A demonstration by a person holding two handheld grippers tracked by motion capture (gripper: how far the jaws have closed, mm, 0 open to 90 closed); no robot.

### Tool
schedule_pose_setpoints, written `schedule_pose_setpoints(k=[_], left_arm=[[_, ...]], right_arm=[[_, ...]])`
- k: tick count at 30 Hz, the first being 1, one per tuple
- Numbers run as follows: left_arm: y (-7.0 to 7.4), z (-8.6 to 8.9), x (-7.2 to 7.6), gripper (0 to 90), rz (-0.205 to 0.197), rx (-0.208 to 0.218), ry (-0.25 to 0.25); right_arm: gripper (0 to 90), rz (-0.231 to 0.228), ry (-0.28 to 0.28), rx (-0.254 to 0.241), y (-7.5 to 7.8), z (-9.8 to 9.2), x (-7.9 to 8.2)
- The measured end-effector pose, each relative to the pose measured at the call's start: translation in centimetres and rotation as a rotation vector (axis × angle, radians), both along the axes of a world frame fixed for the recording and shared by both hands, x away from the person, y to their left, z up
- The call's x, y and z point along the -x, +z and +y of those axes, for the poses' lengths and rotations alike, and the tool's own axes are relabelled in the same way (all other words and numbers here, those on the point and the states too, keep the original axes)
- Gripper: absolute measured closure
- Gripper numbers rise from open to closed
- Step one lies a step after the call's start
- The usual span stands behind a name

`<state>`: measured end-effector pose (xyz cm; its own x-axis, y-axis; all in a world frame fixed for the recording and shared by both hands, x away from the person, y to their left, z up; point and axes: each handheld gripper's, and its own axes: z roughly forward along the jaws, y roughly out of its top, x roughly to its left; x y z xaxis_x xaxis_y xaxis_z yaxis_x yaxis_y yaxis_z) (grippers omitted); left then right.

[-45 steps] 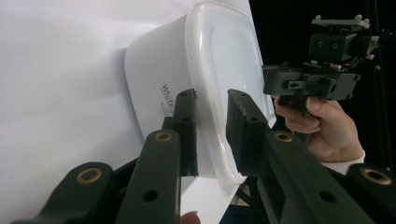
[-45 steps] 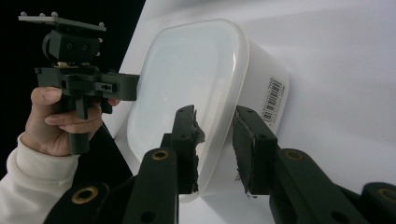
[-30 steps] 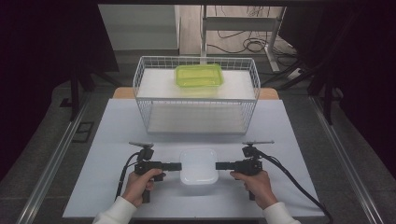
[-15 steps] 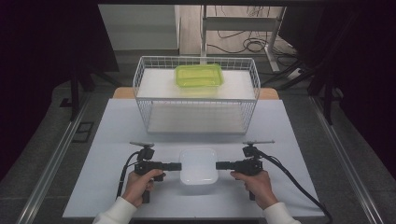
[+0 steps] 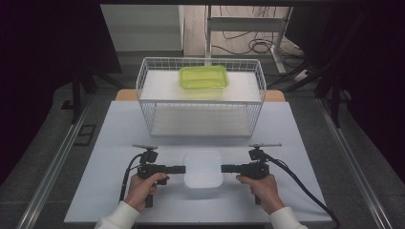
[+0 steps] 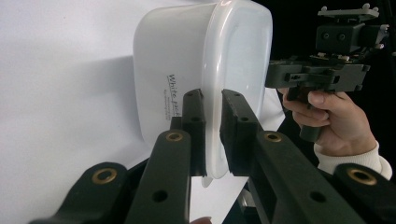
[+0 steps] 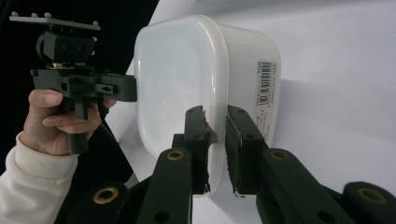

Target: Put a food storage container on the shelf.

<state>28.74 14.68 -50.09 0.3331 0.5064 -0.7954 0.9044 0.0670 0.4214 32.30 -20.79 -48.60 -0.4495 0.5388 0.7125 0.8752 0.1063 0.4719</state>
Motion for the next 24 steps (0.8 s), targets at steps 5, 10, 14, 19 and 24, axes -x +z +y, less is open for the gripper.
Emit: schedule_pose_setpoints(k=[5, 10, 14, 19, 24], left_arm=[[0.4, 0.0, 0.0, 80.9, -0.021, -0.006, -0.001], [0.5, 0.0, -0.1, 80.9, -0.020, -0.004, -0.001], [1.0, 0.0, -0.2, 80.9, -0.034, -0.012, -0.004], [1.9, -0.1, -0.5, 80.9, -0.049, -0.007, 0.000], [3.4, 0.1, -1.1, 80.9, -0.076, -0.002, 0.001]], right_arm=[[79.4, -0.006, -0.001, -0.011, 0.2, -0.1, 0.0], [79.6, -0.014, -0.001, -0.012, 0.5, -0.2, -0.1], [79.7, -0.018, 0.001, -0.016, 0.8, -0.1, -0.1], [79.8, -0.030, -0.005, -0.028, 1.5, -0.3, -0.3], [79.8, -0.064, -0.004, -0.030, 3.1, -0.2, -0.9]])
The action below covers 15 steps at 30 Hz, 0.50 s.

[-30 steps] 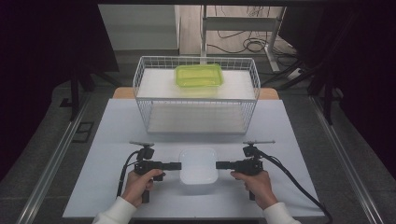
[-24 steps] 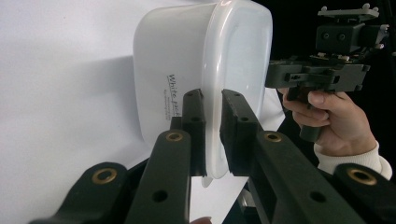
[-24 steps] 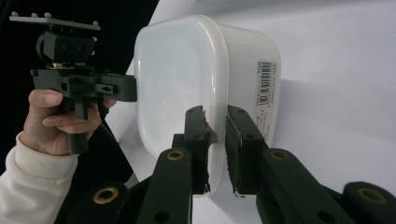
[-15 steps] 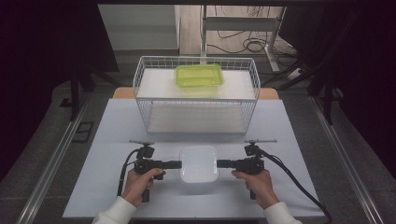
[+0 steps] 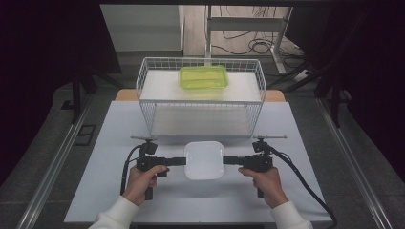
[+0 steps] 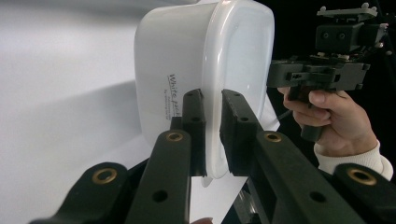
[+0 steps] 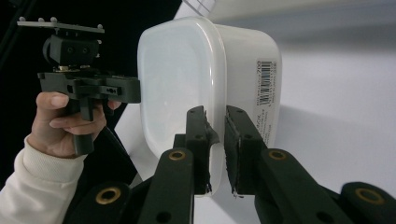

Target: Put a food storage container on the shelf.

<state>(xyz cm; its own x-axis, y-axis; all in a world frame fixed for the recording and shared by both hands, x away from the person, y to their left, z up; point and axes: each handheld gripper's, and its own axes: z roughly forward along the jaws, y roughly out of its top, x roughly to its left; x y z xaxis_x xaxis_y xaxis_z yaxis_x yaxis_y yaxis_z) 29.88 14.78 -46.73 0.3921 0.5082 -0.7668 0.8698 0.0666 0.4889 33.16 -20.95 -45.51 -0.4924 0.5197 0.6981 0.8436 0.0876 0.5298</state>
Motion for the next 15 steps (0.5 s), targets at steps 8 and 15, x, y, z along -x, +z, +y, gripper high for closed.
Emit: schedule_pose_setpoints(k=[8, 15], left_arm=[[3.6, 0.2, -1.0, 80.8, -0.053, -0.013, 0.001], [6.9, 0.4, -1.6, 80.8, -0.100, -0.025, 0.003]], right_arm=[[79.7, -0.048, -0.001, -0.030, 2.9, 0.1, -0.8], [79.8, -0.098, -0.005, -0.046, 5.8, 0.2, -1.3]])
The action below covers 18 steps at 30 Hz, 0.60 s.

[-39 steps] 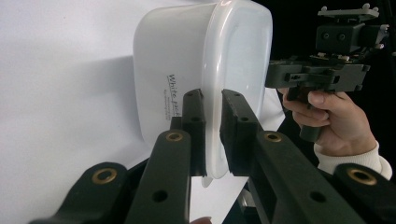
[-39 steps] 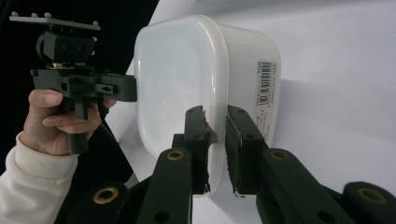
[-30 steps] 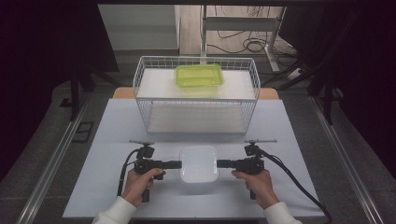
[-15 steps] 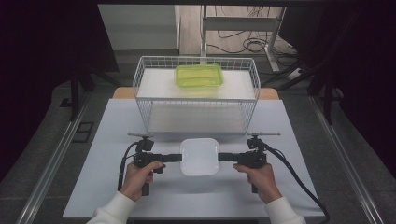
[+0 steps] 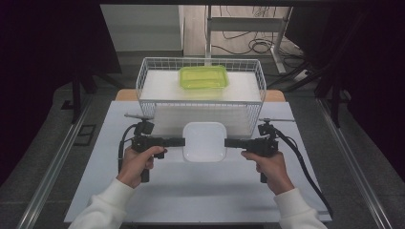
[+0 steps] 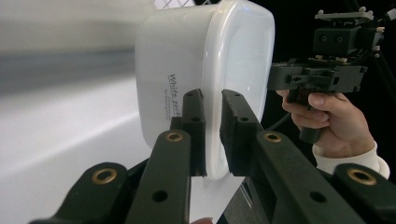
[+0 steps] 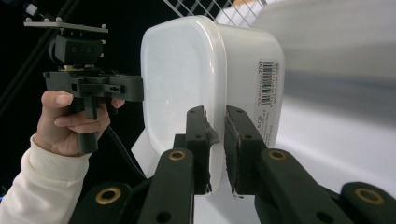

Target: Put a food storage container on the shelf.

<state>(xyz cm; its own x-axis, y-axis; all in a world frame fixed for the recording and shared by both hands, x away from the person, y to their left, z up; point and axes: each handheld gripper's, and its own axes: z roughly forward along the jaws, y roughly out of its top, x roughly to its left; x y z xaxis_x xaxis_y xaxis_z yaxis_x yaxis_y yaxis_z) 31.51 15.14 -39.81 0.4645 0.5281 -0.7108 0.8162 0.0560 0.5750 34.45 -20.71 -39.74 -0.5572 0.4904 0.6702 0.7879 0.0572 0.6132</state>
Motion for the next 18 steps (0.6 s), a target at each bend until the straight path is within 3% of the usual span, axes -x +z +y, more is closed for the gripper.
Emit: schedule_pose_setpoints(k=[4, 18], left_arm=[[1.7, 0.1, -0.3, 80.8, -0.024, 0.000, 0.004], [7.9, 0.3, -2.2, 80.8, -0.105, -0.005, 0.009]], right_arm=[[79.8, -0.030, 0.001, -0.010, 2.1, 0.1, -0.4], [79.7, -0.100, 0.000, -0.031, 7.4, 0.2, -2.0]])
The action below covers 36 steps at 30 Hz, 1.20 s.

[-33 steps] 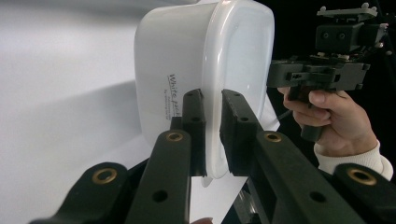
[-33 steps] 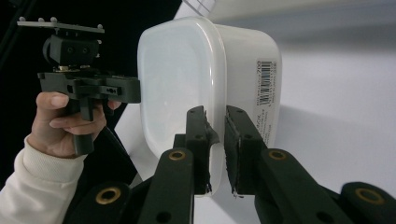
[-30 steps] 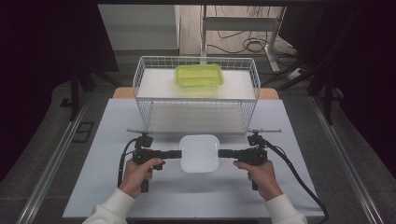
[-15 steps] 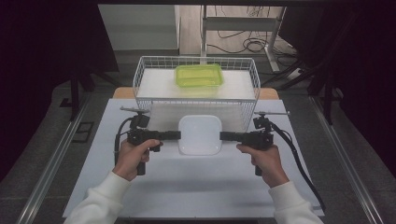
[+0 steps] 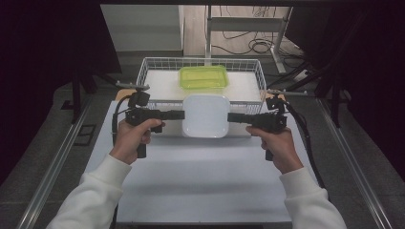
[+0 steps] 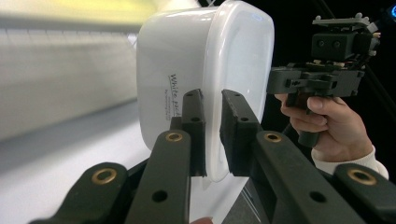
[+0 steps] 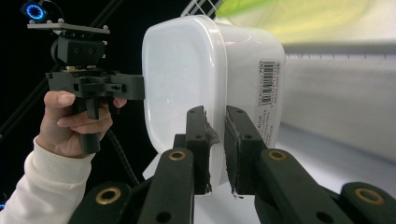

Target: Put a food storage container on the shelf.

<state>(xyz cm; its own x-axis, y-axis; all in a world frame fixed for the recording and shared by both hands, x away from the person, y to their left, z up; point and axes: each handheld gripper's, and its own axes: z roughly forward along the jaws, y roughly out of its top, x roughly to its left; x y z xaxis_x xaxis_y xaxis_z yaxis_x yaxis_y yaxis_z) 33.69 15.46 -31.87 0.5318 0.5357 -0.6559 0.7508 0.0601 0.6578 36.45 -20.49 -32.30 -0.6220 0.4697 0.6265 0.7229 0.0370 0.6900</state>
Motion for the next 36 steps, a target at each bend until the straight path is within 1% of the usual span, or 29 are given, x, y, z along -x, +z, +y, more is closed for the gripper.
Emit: schedule_pose_setpoints(k=[2, 4, 9, 11, 12, 14, 15, 16, 18, 20, 22, 23, 26, 27, 28, 30, 34, 36], left_arm=[[0.7, 0.1, -0.4, 80.8, -0.014, -0.004, 0.000], [1.3, 0.1, -0.9, 80.8, -0.020, 0.002, -0.001], [2.6, 0.4, -2.2, 80.9, -0.037, 0.003, 0.002], [3.0, 0.5, -2.8, 80.8, -0.040, 0.003, 0.005], [3.2, 0.5, -3.2, 80.9, -0.039, 0.004, 0.007], [3.6, 0.7, -3.8, 80.9, -0.041, 0.007, 0.009], [3.8, 0.7, -4.2, 80.9, -0.041, 0.010, 0.009], [4.1, 0.8, -4.6, 80.9, -0.041, 0.014, 0.009], [4.6, 0.9, -5.3, 80.9, -0.041, 0.016, 0.010], [5.1, 1.0, -6.0, 80.9, -0.043, 0.017, 0.010], [5.5, 1.0, -6.5, 80.9, -0.038, 0.023, 0.014], [5.8, 1.1, -6.8, 80.9, -0.041, 0.022, 0.013], [6.3, 1.3, -7.7, 80.9, -0.042, 0.020, 0.006], [6.4, 1.3, -8.1, 80.9, -0.039, 0.025, 0.006], [6.4, 1.4, -8.4, 80.9, -0.037, 0.029, 0.006], [6.7, 1.4, -8.8, 80.9, -0.030, 0.029, 0.012], [6.9, 1.5, -9.5, 80.9, -0.025, 0.019, 0.015], [6.8, 1.5, -9.9, 80.9, -0.010, 0.023, 0.021]], right_arm=[[79.7, -0.017, -0.001, 0.004, 0.9, 0.1, -0.4], [79.7, -0.032, -0.001, 0.007, 1.5, 0.2, -0.8], [79.7, -0.049, 0.000, 0.012, 3.3, 0.4, -2.3], [79.7, -0.052, 0.000, 0.017, 3.7, 0.6, -3.0], [79.7, -0.054, -0.001, 0.022, 4.3, 0.7, -3.8], [79.7, -0.056, -0.001, 0.023, 4.8, 0.9, -4.6], [79.7, -0.056, -0.001, 0.023, 4.8, 0.9, -4.6], [79.7, -0.055, -0.002, 0.023, 5.1, 0.9, -5.0], [79.7, -0.052, -0.004, 0.017, 6.0, 1.1, -6.1], [79.7, -0.052, -0.004, 0.019, 6.2, 1.1, -6.3], [79.7, -0.056, -0.007, 0.018, 7.1, 1.3, -7.2], [79.7, -0.056, -0.007, 0.018, 7.1, 1.3, -7.2], [79.6, -0.061, -0.007, 0.025, 7.8, 1.4, -8.1], [79.6, -0.060, -0.007, 0.026, 8.2, 1.5, -8.7], [79.6, -0.060, -0.007, 0.026, 8.2, 1.5, -8.7], [79.6, -0.058, -0.011, 0.025, 8.4, 1.5, -9.2], [79.6, -0.048, -0.012, 0.027, 8.6, 1.7, -10.1], [79.6, -0.043, -0.014, 0.027, 8.6, 1.8, -10.4]])
